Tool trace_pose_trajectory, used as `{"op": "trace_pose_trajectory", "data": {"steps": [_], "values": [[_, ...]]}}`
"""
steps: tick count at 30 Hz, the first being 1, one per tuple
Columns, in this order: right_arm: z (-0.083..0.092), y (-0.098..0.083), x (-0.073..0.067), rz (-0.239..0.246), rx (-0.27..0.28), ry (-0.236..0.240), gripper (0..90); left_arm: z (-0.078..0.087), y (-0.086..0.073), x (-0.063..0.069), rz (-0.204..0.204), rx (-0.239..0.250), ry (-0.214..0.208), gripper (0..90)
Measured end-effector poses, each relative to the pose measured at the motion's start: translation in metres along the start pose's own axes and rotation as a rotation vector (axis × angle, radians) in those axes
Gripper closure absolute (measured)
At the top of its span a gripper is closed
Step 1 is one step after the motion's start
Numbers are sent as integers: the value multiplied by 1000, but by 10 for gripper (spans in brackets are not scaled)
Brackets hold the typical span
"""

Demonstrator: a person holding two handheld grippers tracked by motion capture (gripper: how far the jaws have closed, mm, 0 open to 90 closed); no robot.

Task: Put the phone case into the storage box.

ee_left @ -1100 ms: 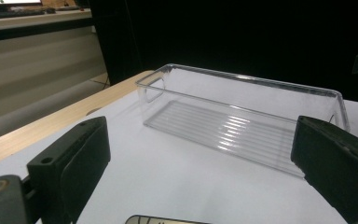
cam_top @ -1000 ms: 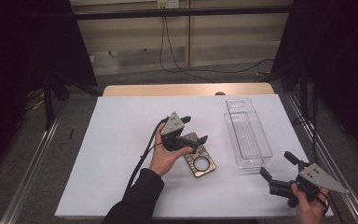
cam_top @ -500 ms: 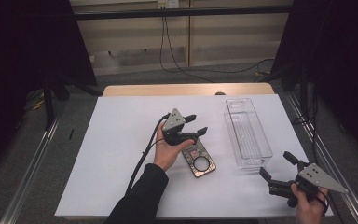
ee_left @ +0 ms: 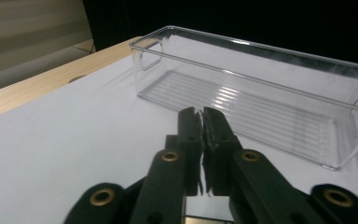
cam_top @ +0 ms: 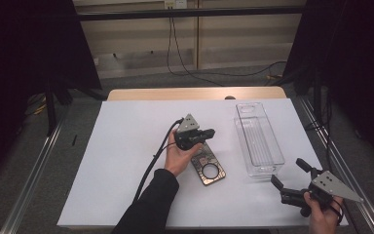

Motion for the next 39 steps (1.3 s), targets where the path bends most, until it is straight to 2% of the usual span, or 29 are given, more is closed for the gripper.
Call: {"op": "trace_pose_trajectory", "data": {"steps": [2, 7, 12, 18, 19, 23, 27, 29, 32, 37, 38, 39], "values": [[0, 0, 0, 1, 0, 0, 0, -1, 0, 0, -2, -13, 0, 899], [0, 0, 0, -1, -1, -1, 0, -6, -4, -4, -1, -117, -20, 900], [0, 0, 0, 0, -3, 1, 0, -9, -3, -7, 24, -178, -44, 900], [0, 0, 0, 1, -5, 1, 0, -10, -4, -11, 12, -263, -51, 900], [0, 0, 0, 2, -5, 2, 0, -11, -4, -11, 23, -262, -54, 900], [0, 0, -1, 2, -5, 3, 0, -11, -2, -14, 16, -295, -60, 900], [0, -1, 0, -1, -4, 1, 0, -13, -3, -16, 3, -355, -64, 900], [0, 0, -1, -3, -3, 1, 0, -15, -3, -15, 13, -360, -63, 900], [0, 0, -1, 0, -5, 6, 0, -19, -4, -14, -15, -388, -59, 900], [-1, -1, -1, -2, -5, 7, 0, -25, -7, -15, -15, -409, -40, 900], [-1, -1, -1, -1, -6, 8, 0, -26, -7, -14, -4, -413, -45, 900], [-1, -1, -1, -1, -6, 9, 0, -28, -8, -15, -12, -421, -50, 900]]}}
Point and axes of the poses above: each handheld gripper's, and its own axes: z roughly backward along the jaws, y roughly out of its top, x roughly to its right, the point moved 4 cm from there along -z, roughly forward along the jaws, and after that the axes turned 1 degree about y, right-handed, at the moved point
